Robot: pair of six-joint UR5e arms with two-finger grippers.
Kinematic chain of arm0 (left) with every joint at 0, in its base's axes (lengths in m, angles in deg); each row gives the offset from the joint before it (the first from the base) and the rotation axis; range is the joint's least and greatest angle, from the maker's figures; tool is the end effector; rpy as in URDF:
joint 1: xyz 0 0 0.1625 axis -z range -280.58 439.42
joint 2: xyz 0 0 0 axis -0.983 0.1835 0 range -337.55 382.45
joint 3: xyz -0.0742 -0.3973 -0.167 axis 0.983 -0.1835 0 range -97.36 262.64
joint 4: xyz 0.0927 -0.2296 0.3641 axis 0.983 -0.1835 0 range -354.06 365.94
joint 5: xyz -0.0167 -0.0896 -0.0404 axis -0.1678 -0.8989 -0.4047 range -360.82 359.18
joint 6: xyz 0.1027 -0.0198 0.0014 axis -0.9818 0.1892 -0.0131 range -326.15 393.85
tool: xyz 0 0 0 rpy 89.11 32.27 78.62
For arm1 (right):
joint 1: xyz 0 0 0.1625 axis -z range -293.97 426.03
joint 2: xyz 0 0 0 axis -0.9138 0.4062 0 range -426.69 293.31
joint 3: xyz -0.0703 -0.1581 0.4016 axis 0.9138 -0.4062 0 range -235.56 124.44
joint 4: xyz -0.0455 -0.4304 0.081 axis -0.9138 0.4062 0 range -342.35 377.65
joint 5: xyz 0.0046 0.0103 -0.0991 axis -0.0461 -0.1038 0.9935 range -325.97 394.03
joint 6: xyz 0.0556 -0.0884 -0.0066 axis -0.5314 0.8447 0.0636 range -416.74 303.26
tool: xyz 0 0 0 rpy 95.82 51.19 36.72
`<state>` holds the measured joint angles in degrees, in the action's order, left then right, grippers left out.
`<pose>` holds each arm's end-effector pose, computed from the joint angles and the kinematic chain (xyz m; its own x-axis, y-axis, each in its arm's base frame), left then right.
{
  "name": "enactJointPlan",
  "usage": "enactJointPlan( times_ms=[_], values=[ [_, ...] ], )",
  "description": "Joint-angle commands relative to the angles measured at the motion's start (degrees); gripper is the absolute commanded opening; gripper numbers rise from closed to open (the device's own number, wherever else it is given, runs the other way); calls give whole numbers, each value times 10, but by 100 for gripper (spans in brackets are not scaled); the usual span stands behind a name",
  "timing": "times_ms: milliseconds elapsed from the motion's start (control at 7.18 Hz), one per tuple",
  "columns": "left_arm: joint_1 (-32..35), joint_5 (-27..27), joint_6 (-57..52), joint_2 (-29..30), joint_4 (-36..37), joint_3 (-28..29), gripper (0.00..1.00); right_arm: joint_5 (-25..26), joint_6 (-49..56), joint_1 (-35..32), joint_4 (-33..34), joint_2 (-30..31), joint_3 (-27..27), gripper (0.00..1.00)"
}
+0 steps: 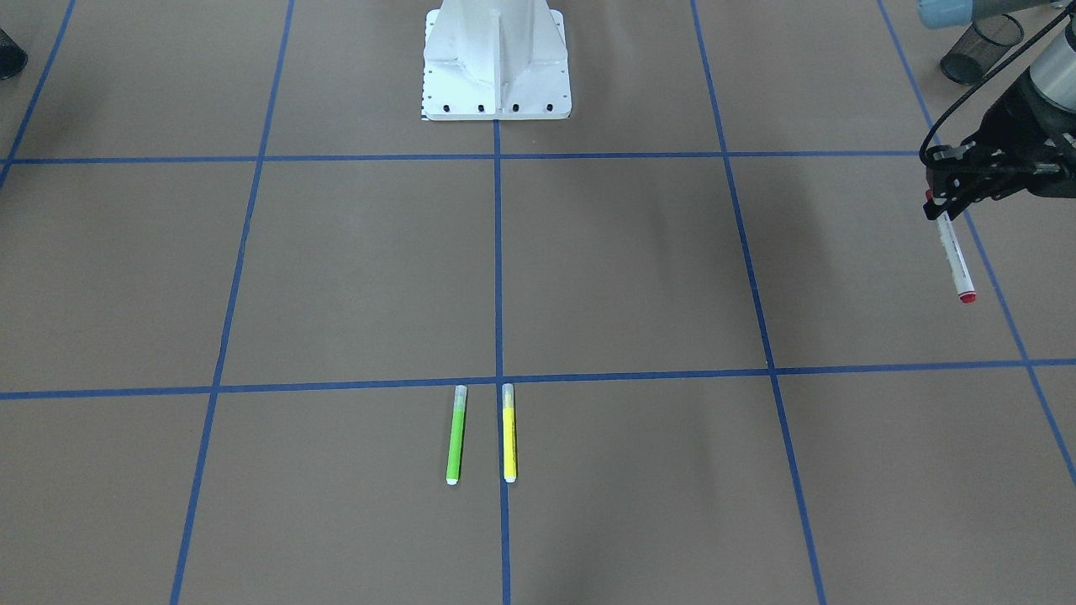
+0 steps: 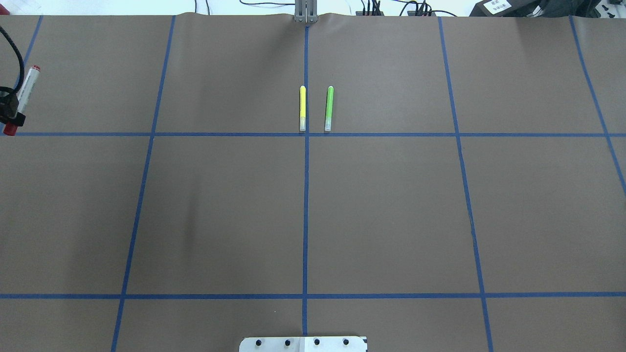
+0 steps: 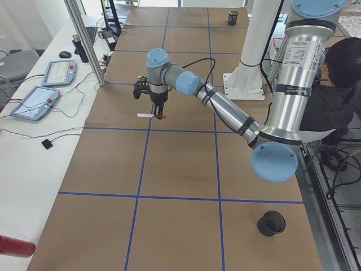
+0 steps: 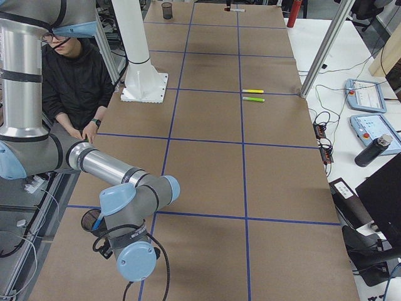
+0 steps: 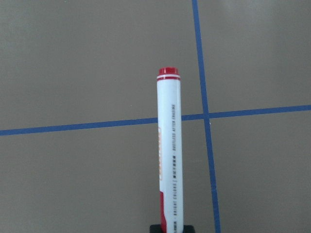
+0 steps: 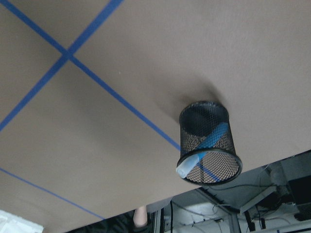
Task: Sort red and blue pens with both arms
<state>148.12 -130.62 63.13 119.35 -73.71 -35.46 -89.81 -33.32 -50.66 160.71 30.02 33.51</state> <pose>0.1273 -0.5090 0.3875 0.7012 0.0463 -0.7114 0.0145 0.9968 0.0792 0.2187 -0.2681 0.7821 0.5681 0.5666 0.5968 0.0066 0.7220 -0.6918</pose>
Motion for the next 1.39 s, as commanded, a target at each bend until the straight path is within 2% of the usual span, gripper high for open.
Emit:
enactJointPlan(
  times_ms=[0,279,418,557,697,975,1254],
  values=[
    [19,0,-57,-80,0,-6,0,-6,-78,29,-249,-11,9,99],
    [69,-1,-127,-174,0,-2,0,-20,-224,106,-434,-13,22,99],
    [111,-2,-190,-216,1,12,0,-45,-291,144,-479,-24,26,99],
    [168,-1,-247,-249,5,35,0,-64,-348,173,-501,-52,26,99],
    [196,-1,-285,-273,32,46,0,-65,-363,191,-505,-76,26,99],
    [289,0,-390,-296,216,38,0,-103,-402,226,-506,-111,29,99],
    [325,-2,-422,-330,315,41,0,-109,-455,260,-506,-120,66,99]
  ],
)
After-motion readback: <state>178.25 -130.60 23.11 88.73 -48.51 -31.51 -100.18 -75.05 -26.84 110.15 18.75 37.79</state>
